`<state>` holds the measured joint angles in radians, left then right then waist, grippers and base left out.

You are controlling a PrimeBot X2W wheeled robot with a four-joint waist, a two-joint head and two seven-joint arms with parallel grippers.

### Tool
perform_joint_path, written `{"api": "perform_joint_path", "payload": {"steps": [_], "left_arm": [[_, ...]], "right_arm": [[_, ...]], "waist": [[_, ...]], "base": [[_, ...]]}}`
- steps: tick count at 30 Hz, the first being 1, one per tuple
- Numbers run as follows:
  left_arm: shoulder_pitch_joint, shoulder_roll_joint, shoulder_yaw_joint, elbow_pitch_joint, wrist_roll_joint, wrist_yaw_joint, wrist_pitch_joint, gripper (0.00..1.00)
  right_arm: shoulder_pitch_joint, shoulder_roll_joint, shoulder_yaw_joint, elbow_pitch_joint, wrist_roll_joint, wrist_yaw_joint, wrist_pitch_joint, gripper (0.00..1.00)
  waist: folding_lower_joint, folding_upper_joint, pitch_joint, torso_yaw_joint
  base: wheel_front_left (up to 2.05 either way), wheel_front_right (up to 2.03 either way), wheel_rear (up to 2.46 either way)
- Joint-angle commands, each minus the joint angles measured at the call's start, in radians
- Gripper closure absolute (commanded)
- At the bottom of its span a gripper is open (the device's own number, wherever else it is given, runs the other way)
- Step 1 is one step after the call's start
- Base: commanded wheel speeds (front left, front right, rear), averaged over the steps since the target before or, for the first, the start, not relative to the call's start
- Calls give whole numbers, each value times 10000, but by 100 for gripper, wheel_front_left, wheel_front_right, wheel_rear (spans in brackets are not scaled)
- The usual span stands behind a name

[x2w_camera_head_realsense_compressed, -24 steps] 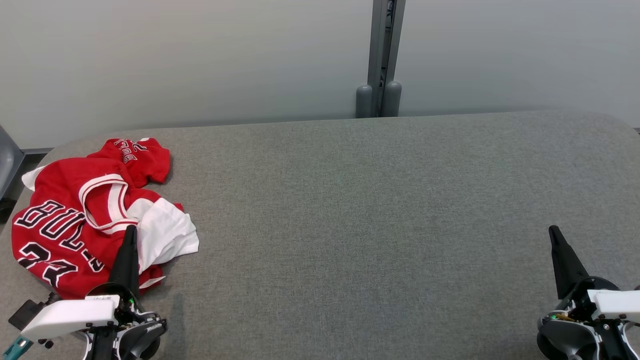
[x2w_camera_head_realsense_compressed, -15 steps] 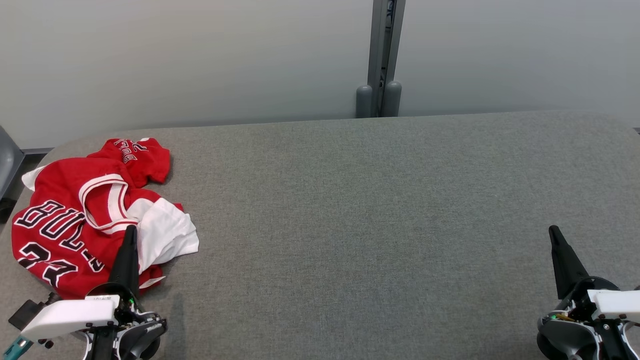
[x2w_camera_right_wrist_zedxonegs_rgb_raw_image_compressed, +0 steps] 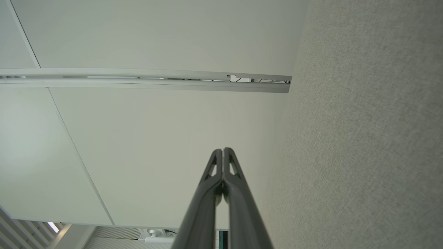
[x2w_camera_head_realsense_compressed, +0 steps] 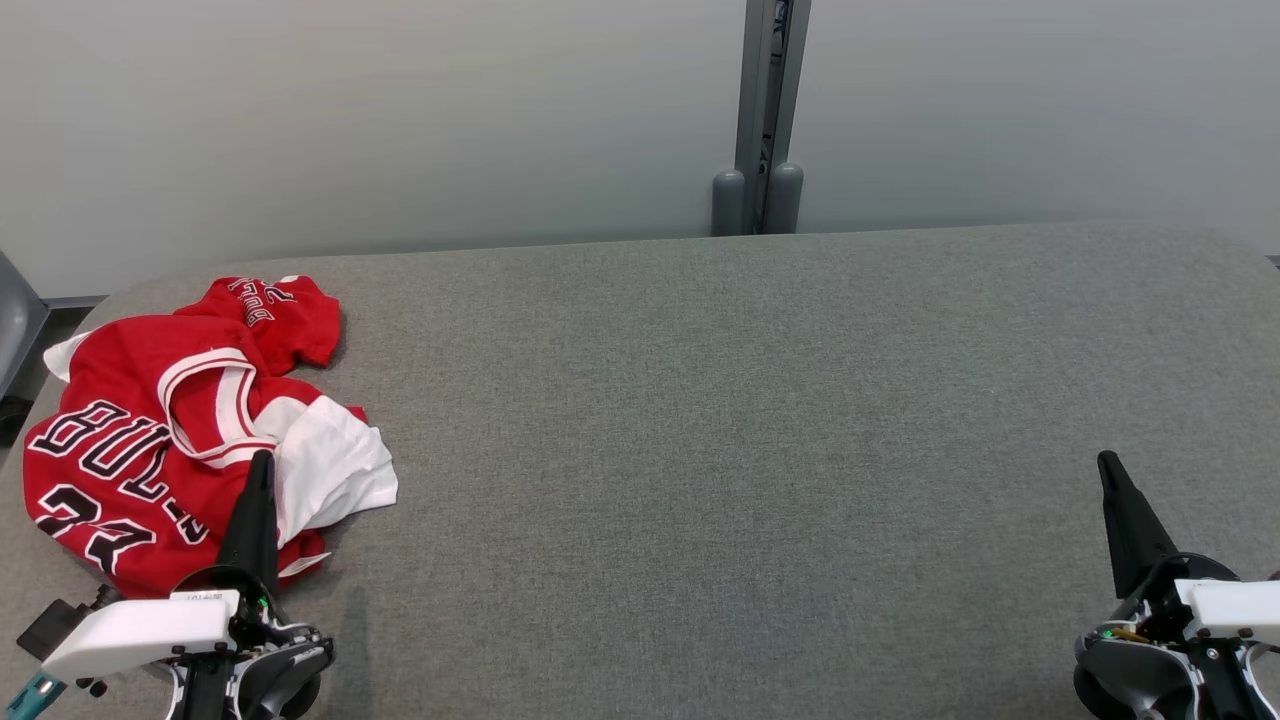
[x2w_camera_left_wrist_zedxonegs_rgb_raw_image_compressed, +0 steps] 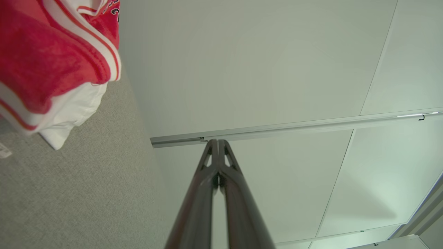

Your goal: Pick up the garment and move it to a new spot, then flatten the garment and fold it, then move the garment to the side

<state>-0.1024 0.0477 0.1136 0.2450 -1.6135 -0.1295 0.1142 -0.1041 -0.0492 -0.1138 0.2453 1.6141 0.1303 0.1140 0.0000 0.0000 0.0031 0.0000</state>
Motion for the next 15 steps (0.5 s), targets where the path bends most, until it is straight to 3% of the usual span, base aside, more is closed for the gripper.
{"api": "perform_joint_path", "payload": {"steps": [1,15], "left_arm": [[-143,26,21,3,16,-25,20,100],[-143,26,21,3,16,-25,19,100]], "right_arm": [[-110,-34,0,19,-29,9,16,100],[-110,-34,0,19,-29,9,16,100]], "waist": [[0,0,0,0],[0,0,0,0]], "base": [[0,0,0],[0,0,0]]}}
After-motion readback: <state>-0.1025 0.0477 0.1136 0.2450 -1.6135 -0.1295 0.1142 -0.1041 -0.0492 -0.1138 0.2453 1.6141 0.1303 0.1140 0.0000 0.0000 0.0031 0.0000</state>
